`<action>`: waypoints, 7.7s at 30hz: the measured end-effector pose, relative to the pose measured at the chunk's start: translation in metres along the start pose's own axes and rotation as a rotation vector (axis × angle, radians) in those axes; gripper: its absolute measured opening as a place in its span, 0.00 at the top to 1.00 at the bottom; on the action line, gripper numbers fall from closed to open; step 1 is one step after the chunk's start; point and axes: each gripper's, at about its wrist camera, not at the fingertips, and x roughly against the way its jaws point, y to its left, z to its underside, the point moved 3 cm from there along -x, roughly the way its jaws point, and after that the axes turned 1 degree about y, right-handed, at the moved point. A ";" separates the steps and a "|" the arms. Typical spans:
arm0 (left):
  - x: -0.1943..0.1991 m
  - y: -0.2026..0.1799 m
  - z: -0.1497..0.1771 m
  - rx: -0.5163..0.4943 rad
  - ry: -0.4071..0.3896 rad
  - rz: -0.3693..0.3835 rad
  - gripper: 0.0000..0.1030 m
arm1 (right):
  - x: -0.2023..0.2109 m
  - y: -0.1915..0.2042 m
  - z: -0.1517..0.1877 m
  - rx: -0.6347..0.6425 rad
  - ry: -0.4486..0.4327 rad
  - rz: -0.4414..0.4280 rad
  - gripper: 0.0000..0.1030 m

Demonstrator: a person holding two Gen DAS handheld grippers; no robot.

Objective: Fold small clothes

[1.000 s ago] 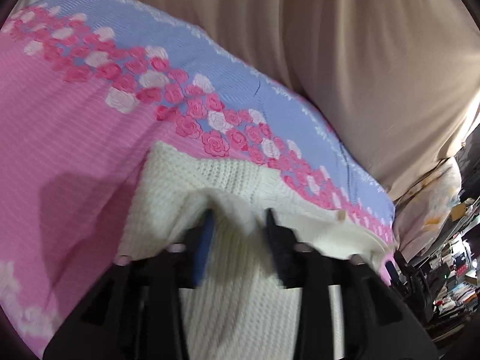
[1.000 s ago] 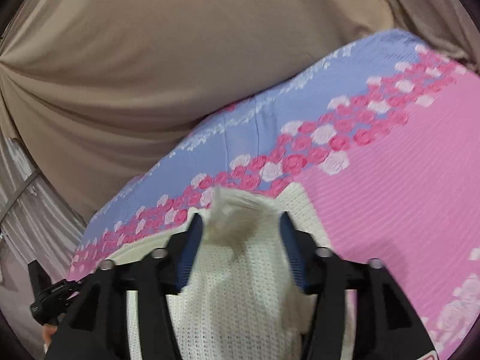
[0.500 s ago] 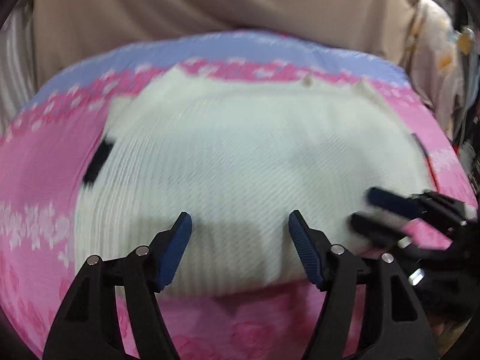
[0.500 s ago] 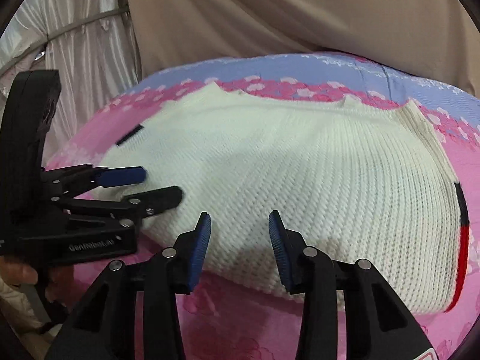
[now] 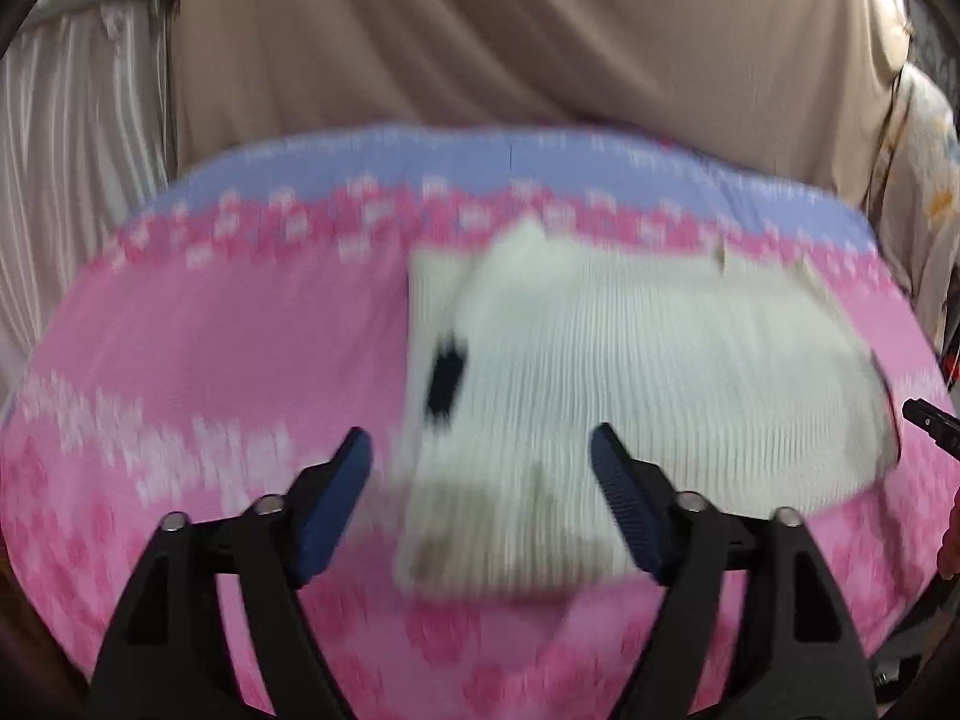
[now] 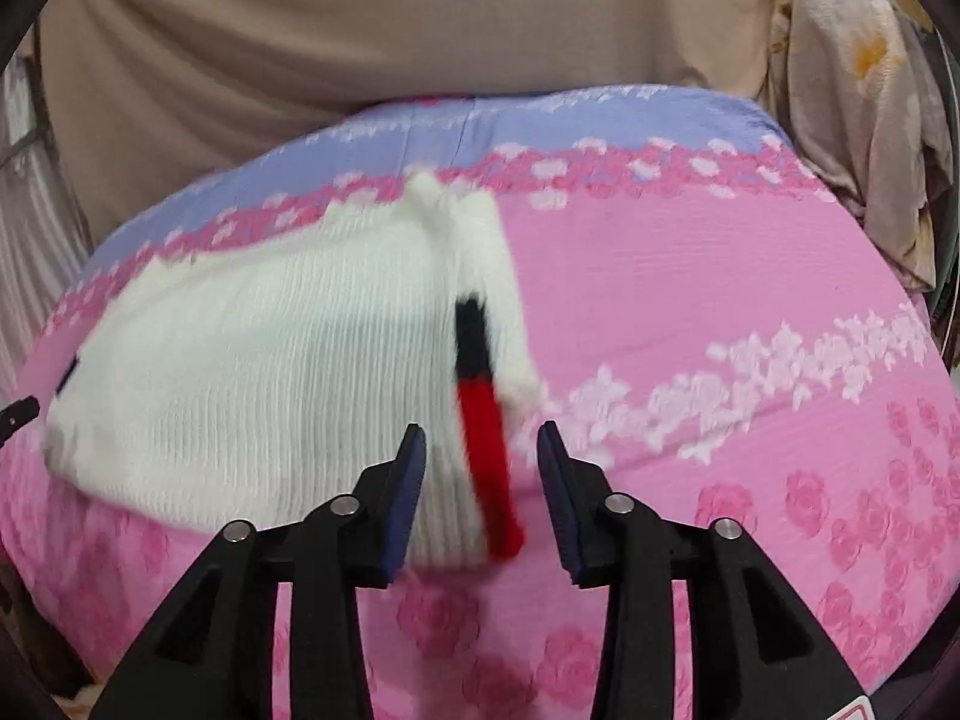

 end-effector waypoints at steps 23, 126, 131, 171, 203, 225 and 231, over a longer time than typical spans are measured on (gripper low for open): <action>-0.079 0.016 -0.109 0.240 -0.079 0.265 0.94 | -0.018 0.030 -0.132 -0.078 -0.368 -0.367 0.93; -0.157 -0.007 -0.070 0.151 0.166 0.017 0.44 | -0.143 0.045 -0.111 0.005 0.085 0.027 0.65; -0.145 0.000 -0.078 0.215 0.087 0.082 0.93 | -0.122 0.051 -0.117 -0.005 -0.046 -0.025 0.93; -0.068 -0.092 0.034 -0.055 0.091 -0.066 0.40 | -0.055 0.160 0.030 0.228 0.135 -0.162 0.73; -0.046 0.041 -0.029 0.241 -0.003 -0.041 0.17 | -0.086 0.094 -0.081 0.022 0.016 -0.051 0.50; -0.163 0.013 -0.066 0.219 0.145 0.074 0.94 | -0.151 0.024 -0.112 -0.119 0.090 -0.030 0.93; -0.167 0.011 -0.061 0.211 0.125 0.040 0.92 | -0.151 0.030 -0.108 -0.087 0.085 -0.038 0.93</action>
